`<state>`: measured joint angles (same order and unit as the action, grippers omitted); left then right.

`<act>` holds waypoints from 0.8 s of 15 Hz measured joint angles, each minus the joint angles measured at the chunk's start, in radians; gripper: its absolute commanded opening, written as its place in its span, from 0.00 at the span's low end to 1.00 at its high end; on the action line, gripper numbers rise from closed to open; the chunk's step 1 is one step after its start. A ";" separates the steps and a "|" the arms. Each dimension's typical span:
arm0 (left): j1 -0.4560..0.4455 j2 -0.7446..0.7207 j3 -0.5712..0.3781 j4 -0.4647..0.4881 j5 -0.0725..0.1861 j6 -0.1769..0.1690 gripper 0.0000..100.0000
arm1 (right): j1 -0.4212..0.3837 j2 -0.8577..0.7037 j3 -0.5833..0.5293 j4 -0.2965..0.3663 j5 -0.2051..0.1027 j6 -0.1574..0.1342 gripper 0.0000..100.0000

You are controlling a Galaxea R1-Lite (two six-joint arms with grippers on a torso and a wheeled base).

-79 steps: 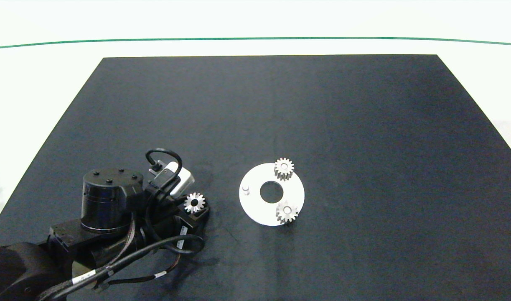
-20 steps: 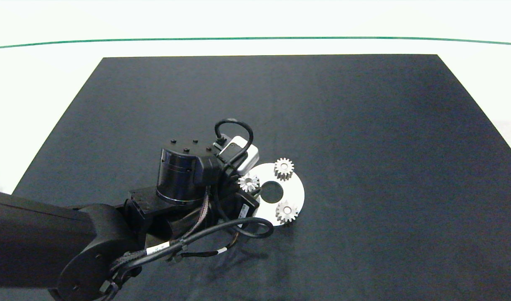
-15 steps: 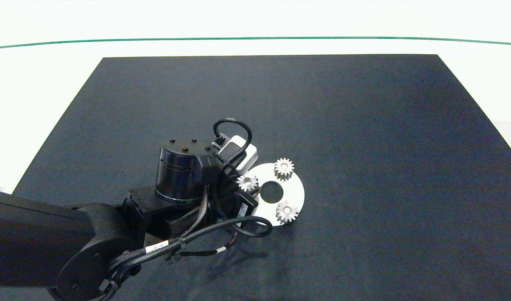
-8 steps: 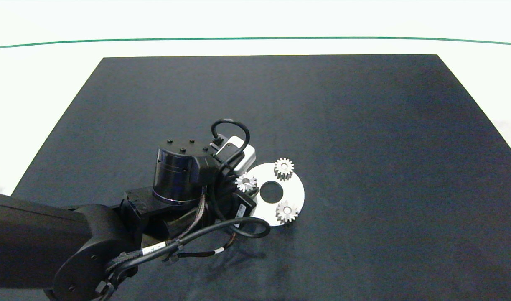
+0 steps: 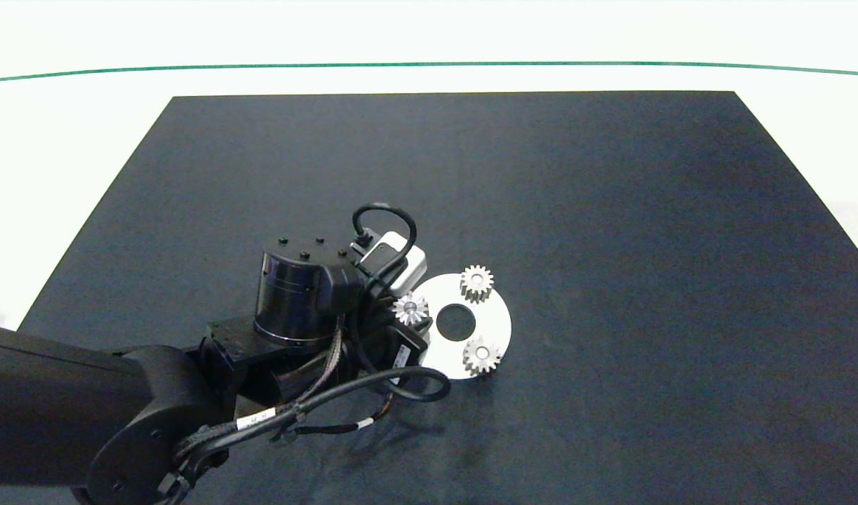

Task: Install three planetary gears onto the carrier pins

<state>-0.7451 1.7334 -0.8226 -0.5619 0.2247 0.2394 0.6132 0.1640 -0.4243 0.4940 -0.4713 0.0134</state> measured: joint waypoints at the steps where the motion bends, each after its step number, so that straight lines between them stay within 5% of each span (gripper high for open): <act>1: 0.000 0.000 0.000 0.000 0.000 0.000 0.16 | -0.001 0.000 -0.001 0.000 0.000 0.000 1.00; 3: 0.000 0.001 0.000 0.000 0.000 0.000 0.16 | -0.001 0.000 -0.001 0.000 0.000 0.000 1.00; 4: -0.001 0.001 0.000 0.000 0.001 -0.001 1.00 | -0.001 0.000 -0.001 0.000 0.000 0.000 1.00; 12: -0.003 -0.004 -0.005 0.005 0.001 0.000 1.00 | 0.000 0.001 -0.002 0.000 0.000 0.000 1.00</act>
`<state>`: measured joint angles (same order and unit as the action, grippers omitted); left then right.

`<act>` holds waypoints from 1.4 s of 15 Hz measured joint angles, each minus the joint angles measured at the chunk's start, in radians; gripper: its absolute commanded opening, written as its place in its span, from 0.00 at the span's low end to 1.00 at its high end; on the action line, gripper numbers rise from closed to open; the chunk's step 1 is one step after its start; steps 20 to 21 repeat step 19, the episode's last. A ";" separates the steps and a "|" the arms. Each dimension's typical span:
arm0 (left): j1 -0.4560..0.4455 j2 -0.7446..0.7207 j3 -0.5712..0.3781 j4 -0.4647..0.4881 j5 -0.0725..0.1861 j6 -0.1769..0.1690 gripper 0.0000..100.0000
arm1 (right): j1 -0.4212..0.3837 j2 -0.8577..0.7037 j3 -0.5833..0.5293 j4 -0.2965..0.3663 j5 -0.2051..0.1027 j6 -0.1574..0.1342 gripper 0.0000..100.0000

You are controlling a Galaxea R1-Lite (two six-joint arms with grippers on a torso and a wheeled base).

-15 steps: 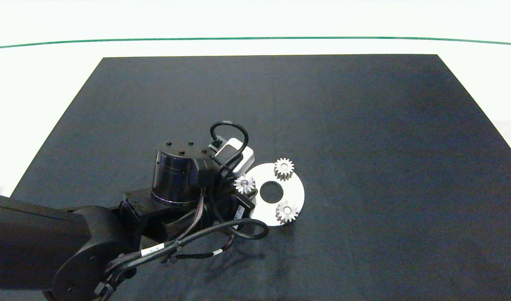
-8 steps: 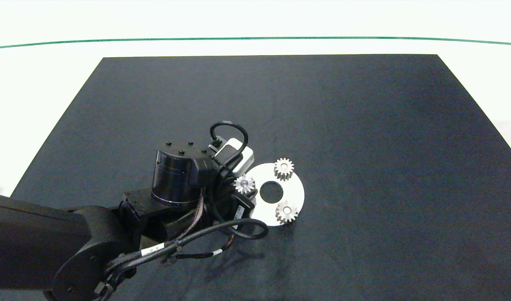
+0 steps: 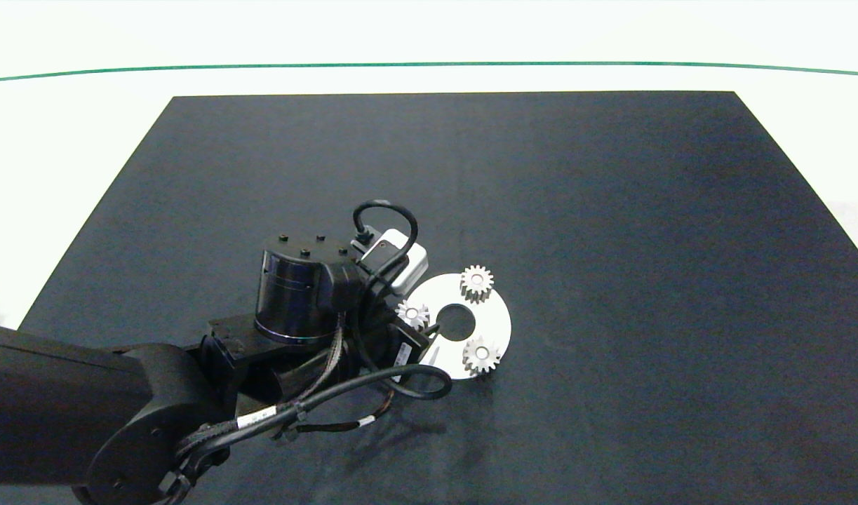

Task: Install three planetary gears onto the carrier pins

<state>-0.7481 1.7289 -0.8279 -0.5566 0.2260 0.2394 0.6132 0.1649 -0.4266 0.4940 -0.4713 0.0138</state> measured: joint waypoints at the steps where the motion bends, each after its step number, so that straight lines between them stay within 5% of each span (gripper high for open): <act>1: 0.000 -0.016 0.005 0.010 0.000 0.000 1.00 | 0.000 0.001 -0.003 0.000 0.000 0.000 1.00; 7: 0.015 -0.362 -0.003 0.442 0.000 -0.027 1.00 | 0.014 0.057 -0.082 0.000 0.000 -0.003 1.00; 10: 0.169 -0.636 0.004 0.664 0.000 -0.048 1.00 | -0.029 0.089 -0.121 -0.001 0.000 -0.014 1.00; 13: 0.419 -0.909 0.044 0.801 0.000 -0.054 1.00 | -0.163 0.111 -0.163 -0.002 0.000 -0.040 1.00; 16: 0.573 -1.155 0.100 0.937 -0.002 -0.055 1.00 | -0.330 0.112 -0.201 0.001 0.000 -0.046 1.00; 19: 0.662 -1.379 0.134 1.052 -0.005 -0.053 1.00 | -0.447 0.039 -0.182 0.041 0.000 -0.051 1.00; 21: 0.662 -1.379 0.134 1.052 -0.005 -0.053 1.00 | -0.447 0.039 -0.182 0.041 0.000 -0.051 1.00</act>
